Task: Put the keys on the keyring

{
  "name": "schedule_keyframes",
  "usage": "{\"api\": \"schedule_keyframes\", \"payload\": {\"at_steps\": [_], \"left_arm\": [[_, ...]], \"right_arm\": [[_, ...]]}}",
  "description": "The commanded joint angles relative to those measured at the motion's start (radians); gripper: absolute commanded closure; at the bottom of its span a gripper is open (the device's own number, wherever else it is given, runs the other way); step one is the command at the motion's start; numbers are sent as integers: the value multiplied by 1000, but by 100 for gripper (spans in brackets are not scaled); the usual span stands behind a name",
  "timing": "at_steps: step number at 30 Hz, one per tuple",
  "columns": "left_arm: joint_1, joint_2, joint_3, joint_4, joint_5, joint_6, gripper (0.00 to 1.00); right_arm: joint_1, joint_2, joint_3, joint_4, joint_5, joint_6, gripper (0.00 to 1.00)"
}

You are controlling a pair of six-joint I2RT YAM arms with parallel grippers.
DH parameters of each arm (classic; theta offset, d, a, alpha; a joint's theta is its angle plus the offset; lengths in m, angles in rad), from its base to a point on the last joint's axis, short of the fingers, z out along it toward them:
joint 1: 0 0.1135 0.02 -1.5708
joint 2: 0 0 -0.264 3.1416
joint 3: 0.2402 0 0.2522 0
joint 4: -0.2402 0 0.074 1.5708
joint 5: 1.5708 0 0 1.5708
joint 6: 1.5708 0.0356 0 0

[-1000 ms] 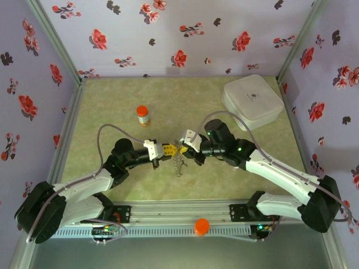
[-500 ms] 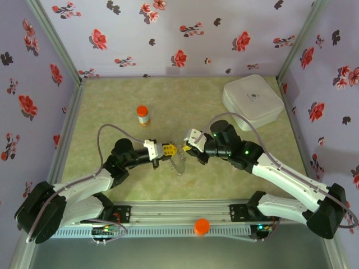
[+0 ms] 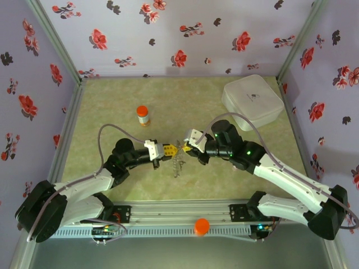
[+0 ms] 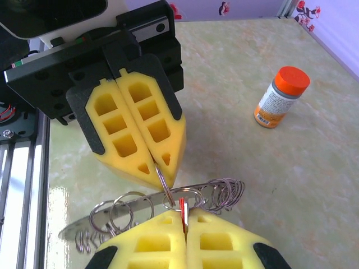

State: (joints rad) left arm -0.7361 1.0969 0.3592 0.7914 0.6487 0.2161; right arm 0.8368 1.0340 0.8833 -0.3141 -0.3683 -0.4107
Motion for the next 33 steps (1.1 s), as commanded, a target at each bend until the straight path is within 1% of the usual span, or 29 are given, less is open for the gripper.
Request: {"api": "schedule_keyframes", "payload": {"at_steps": [1,4,6,8,10,11,13,17,22,24,29,31,33], "left_arm": [[-5,8,18,2,16,17,100],[-5,10,20,-7,12,22,100],[-5,12,18,-6,3,25,88],[-5,14,16,4,-5,25,73],[-5,11,10,25,-13,19,63],[-5,5,6,36,-22,19,60],[0,-12,-2,60,-51,18,60],[20,-64,-12,105,-156,14,57],[55,-137,-20,127,-317,10,56],[68,-171,-21,129,-395,10,56],[126,-247,-29,125,-641,-24,53],[157,-280,-34,115,-705,-46,52],[185,-310,-38,103,-746,-62,51]], "right_arm": [[3,-22,46,-8,-15,-6,100],[5,-34,42,1,-4,-5,100],[5,-43,42,11,7,-6,100],[7,-53,40,15,36,-9,100],[6,-57,40,11,67,-19,100],[6,-58,41,5,85,-19,100],[6,-55,50,-21,114,-24,100],[5,-29,82,-95,177,-40,100],[17,35,115,-127,210,-43,100],[31,73,133,-106,209,-40,100],[78,211,188,5,164,-31,100],[94,266,212,59,167,-30,100],[100,318,231,117,159,-17,100]]}}
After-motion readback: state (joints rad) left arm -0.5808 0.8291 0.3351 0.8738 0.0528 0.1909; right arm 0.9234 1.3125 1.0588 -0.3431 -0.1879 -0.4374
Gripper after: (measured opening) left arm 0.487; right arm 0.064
